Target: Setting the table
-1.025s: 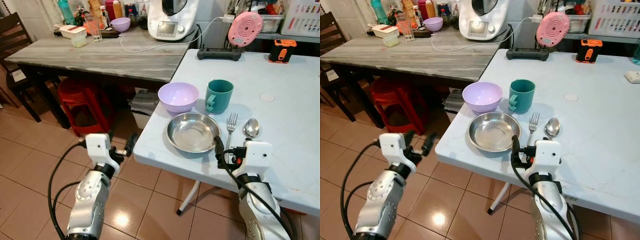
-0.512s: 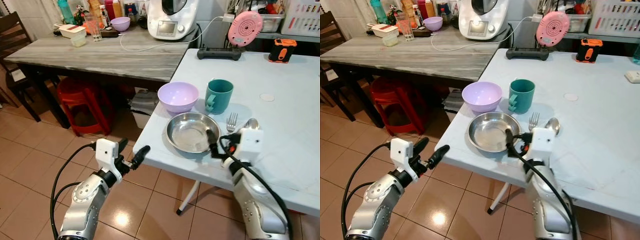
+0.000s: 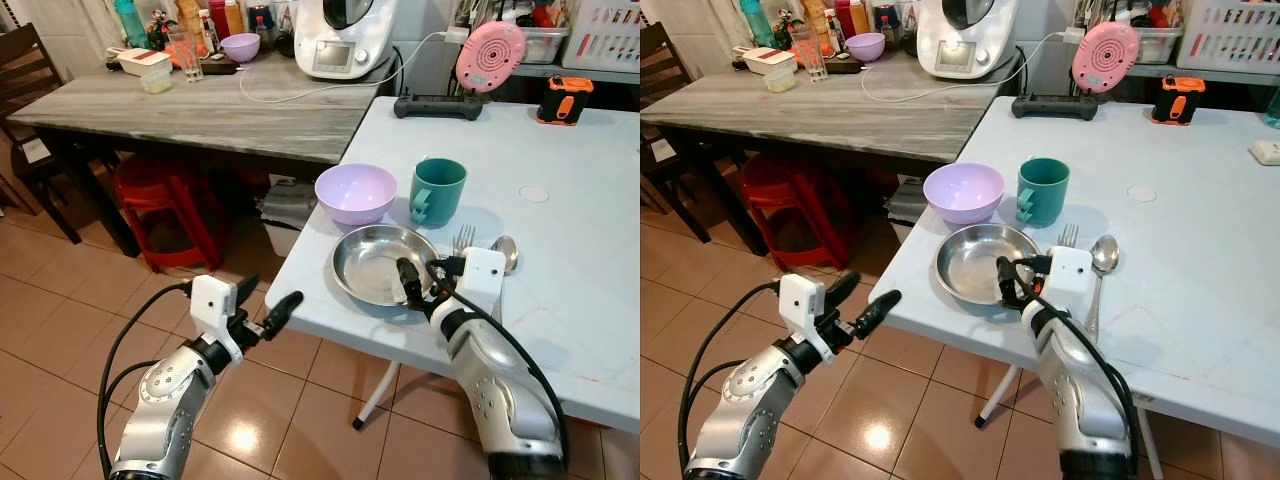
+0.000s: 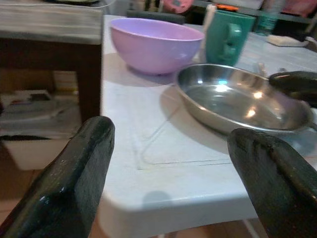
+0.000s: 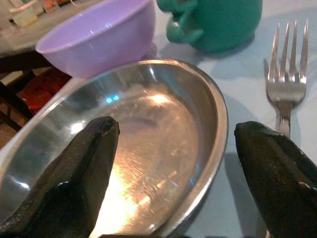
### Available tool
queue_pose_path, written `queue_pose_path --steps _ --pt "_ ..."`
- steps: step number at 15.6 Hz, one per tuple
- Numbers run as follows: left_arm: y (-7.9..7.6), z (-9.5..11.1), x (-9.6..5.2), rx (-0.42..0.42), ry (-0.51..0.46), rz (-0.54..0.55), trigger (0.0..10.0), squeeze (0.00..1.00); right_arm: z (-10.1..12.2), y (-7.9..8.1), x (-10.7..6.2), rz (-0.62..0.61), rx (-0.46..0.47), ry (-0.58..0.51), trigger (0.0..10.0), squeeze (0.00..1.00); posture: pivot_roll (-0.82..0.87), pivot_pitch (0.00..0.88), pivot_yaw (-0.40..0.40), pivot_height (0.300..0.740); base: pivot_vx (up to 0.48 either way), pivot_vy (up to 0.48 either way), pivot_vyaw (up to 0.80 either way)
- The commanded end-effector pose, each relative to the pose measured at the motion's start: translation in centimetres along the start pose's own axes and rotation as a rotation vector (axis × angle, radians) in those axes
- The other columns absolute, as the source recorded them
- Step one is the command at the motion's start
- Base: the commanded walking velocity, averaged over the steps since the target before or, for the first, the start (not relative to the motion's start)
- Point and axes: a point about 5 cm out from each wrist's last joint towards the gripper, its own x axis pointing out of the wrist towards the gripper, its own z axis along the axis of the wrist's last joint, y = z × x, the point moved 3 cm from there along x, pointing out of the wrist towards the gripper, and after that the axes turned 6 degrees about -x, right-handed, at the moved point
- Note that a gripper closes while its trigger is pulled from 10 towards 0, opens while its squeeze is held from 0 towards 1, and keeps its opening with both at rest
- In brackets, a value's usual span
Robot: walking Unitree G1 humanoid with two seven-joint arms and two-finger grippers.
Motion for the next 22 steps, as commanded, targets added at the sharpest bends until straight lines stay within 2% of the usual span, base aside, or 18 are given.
queue_pose_path --steps 1,5,8,12,17,22 --pt "-0.2 0.1 -0.4 0.017 0.014 -0.034 10.0 0.00 -0.2 0.3 0.2 0.020 0.010 0.024 0.0 0.00 -0.10 0.043 0.099 0.740 0.000 0.000 0.00" --pt "-0.6 -0.4 -0.7 0.027 0.036 -0.064 10.0 0.00 -0.5 0.3 0.5 0.031 0.026 0.055 0.0 0.00 -0.10 0.044 0.100 0.740 0.000 0.000 0.00" --pt "-1.1 -1.1 -1.2 0.081 0.053 -0.092 10.0 0.00 -0.4 0.7 0.9 0.054 0.044 0.067 0.0 0.00 -0.10 0.046 0.102 0.740 0.000 0.000 0.00" --pt "-1.3 -1.1 -1.2 0.087 0.051 -0.105 10.0 0.00 -0.6 1.2 1.3 0.071 0.086 0.101 0.0 0.00 -0.10 0.046 0.098 0.740 0.000 0.000 0.00" --pt "-1.6 -1.1 -1.4 0.107 0.050 -0.126 10.0 0.00 -1.7 0.4 1.6 0.024 0.138 0.171 0.0 0.00 -0.09 0.043 0.096 0.740 0.000 0.000 0.00" --pt "-2.0 -1.2 -1.2 0.112 0.051 -0.150 10.0 0.00 -1.3 0.2 1.7 0.007 0.169 0.178 0.0 0.00 -0.10 0.046 0.101 0.740 0.000 0.000 0.00"
